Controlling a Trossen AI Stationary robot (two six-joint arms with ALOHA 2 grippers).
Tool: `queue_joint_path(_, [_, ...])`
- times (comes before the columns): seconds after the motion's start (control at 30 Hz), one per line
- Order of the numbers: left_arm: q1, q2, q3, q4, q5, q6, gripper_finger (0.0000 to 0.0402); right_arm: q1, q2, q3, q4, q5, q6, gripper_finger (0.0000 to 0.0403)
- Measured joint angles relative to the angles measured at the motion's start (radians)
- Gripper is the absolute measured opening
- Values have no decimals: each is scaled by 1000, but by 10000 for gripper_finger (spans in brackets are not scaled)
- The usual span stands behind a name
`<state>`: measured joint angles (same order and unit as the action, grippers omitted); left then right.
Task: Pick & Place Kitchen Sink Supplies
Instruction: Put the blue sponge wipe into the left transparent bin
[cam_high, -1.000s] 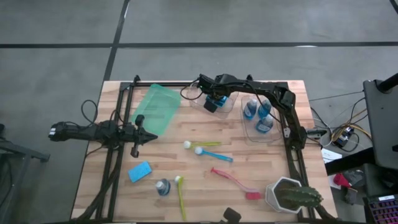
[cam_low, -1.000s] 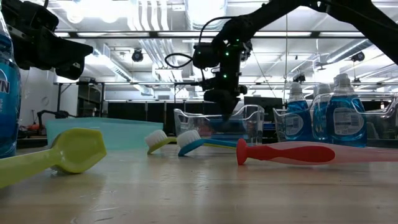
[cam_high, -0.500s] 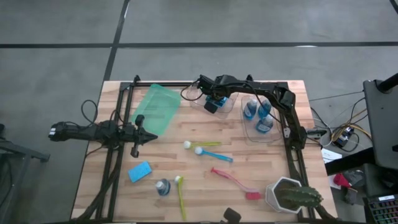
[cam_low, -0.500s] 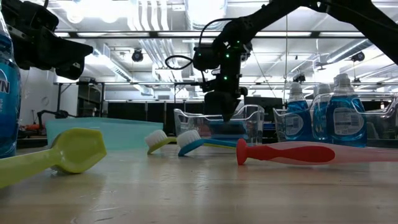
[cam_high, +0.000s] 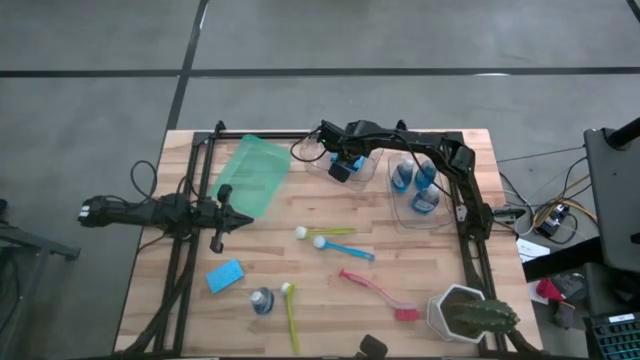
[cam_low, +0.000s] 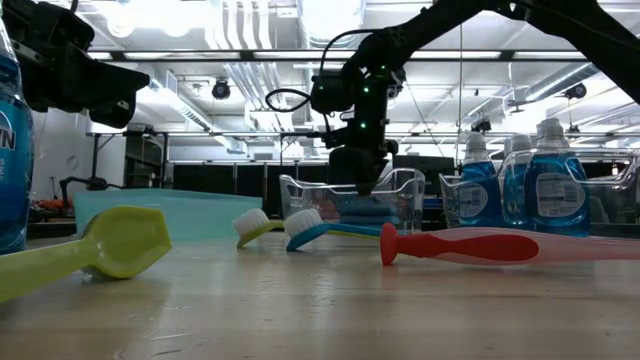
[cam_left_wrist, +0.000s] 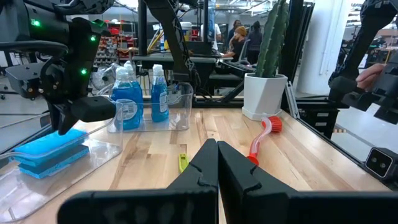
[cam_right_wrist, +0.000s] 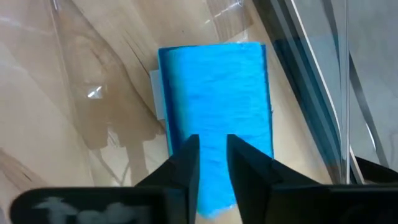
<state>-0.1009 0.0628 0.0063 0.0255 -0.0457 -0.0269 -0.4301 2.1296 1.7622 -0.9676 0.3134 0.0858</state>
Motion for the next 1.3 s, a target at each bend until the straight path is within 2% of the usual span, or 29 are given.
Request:
queue_joint_path(0.23, [0,0,0,0,0,0,0,0,-7,0,-5,0,14,115])
queue_joint_path(0.57, [0,0,0,0,0,0,0,21,-43,58,-54,1,12,117])
queue_joint_path(0.97, [0,0,0,0,0,0,0,139,-51,186,-47,-4,-18,103])
queue_joint_path(1.17, [0,0,0,0,0,0,0,211,-55,221,-73,-82,-18,100])
queue_joint_path(1.3, [0,0,0,0,0,0,0,261,-59,228,-104,-88,-18,104])
